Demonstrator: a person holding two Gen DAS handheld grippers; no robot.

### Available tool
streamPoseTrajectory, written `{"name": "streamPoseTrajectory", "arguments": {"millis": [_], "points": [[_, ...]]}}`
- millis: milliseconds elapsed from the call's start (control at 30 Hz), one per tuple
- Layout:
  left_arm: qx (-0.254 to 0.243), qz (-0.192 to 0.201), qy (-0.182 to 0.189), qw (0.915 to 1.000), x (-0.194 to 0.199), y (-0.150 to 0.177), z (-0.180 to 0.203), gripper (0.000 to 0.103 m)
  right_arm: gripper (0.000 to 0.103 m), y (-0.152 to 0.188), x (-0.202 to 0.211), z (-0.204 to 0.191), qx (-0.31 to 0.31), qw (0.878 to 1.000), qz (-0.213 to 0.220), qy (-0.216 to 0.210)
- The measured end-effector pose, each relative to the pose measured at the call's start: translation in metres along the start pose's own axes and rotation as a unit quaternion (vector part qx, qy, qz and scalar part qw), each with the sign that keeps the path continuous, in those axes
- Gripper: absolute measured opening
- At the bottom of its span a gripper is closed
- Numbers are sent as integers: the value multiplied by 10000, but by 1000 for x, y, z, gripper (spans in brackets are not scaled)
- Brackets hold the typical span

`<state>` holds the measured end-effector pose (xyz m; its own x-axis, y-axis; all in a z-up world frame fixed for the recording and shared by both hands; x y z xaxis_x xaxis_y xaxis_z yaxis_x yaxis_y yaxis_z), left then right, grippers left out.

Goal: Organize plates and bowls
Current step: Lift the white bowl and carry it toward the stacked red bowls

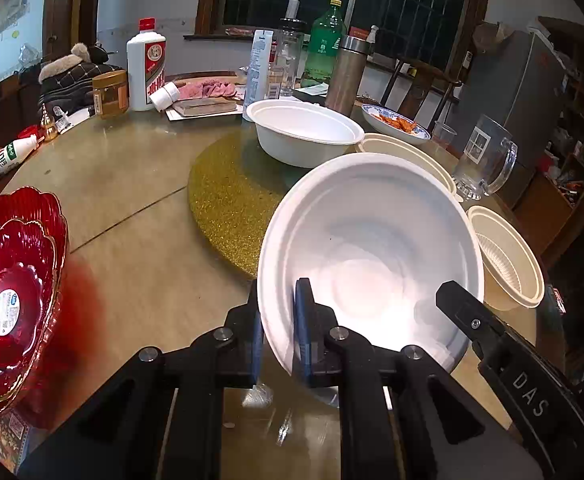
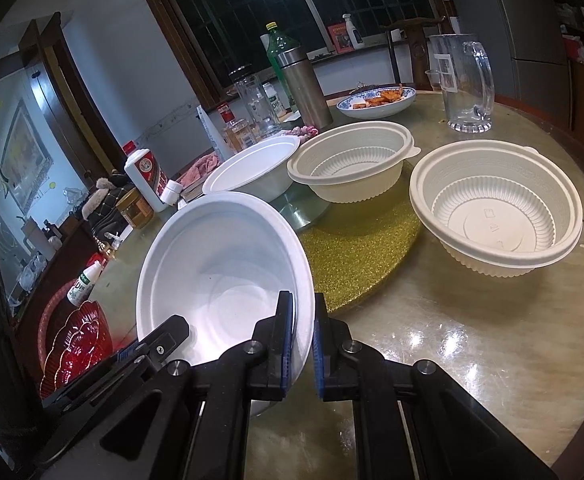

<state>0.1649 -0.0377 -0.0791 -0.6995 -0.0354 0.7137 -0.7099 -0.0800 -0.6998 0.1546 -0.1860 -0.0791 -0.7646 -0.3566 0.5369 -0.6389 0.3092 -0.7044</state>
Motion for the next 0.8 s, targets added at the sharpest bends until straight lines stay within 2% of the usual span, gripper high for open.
{"name": "streamPoseTrajectory", "arguments": {"millis": [800], "points": [[-36, 198, -82, 9998, 6, 0, 0, 13, 8, -2, 3, -3, 133, 9998, 115, -2]]}}
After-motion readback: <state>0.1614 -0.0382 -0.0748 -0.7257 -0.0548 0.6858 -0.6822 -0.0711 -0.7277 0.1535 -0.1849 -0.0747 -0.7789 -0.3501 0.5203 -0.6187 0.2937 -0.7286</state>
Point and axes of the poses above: each gripper's, at about its wrist camera, not at the fingertips, and x roughly against the way its jaws point, z to its right, y to its underside, the point moved 2 cm from there along -x, roughly the way its jaws point, and after that the axes turned 12 degrees about -y, right-handed, at the moved point
